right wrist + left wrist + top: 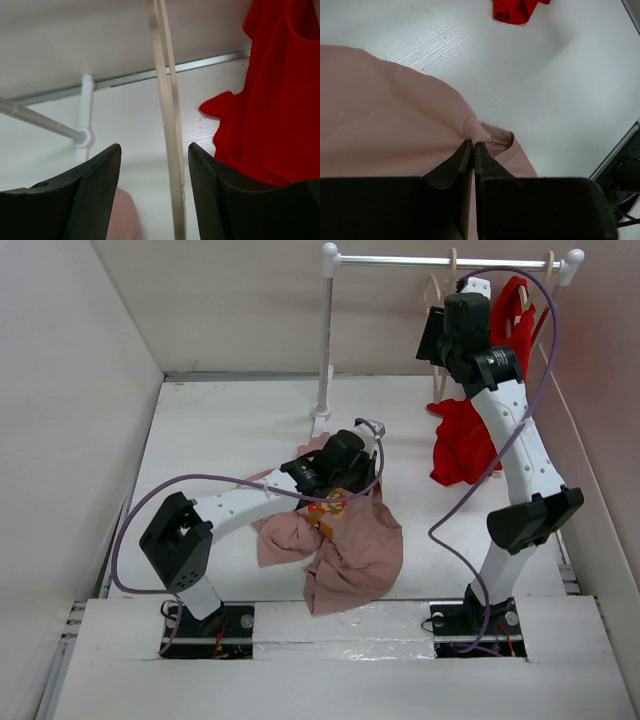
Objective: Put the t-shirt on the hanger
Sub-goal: Pick up the hanger from the clothesline.
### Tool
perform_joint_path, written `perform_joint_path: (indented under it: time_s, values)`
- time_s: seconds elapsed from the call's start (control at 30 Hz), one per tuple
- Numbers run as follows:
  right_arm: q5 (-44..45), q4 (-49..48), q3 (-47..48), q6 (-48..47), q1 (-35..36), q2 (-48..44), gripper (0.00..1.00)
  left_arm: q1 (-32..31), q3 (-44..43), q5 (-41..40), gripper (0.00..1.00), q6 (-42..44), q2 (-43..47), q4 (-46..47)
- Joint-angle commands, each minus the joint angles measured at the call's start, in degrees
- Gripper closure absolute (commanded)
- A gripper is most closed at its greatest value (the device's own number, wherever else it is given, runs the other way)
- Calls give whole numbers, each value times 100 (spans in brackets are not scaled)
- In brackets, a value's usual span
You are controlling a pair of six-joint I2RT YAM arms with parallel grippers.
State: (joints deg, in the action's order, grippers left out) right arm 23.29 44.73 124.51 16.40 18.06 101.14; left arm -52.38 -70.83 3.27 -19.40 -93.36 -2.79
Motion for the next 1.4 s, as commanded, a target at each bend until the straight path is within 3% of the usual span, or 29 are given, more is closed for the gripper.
perform_joint_path:
  time_s: [0.0,0.13,0.3,0.37,0.43,0.57,0.73,1.0,1.37]
  values:
    - [228,307,662,-216,-110,62,40,9,95,104,100,-3,275,235]
    - [273,274,584,-234,-110,99,46,9,139,78,100,32,310,235]
    - [176,-34,249,-138,-216,19,75,9,148,51,100,85,310,235]
    - [202,-43,276,-111,-216,46,94,9,139,51,100,103,292,235]
    - [202,-87,311,-120,-216,55,100,9,139,16,100,112,292,235]
    - [185,-263,381,-260,-216,-42,100,9,113,-45,100,155,292,235]
    - [-746,-772,92,-374,-444,-586,100,9,52,-107,100,164,275,235]
    - [-1783,-1835,-1523,-6,-822,-1790,100,113,-238,-160,100,235,161,182]
    - [-2794,-2030,-3853,416,-876,-3362,100,544,-423,-63,100,296,64,235]
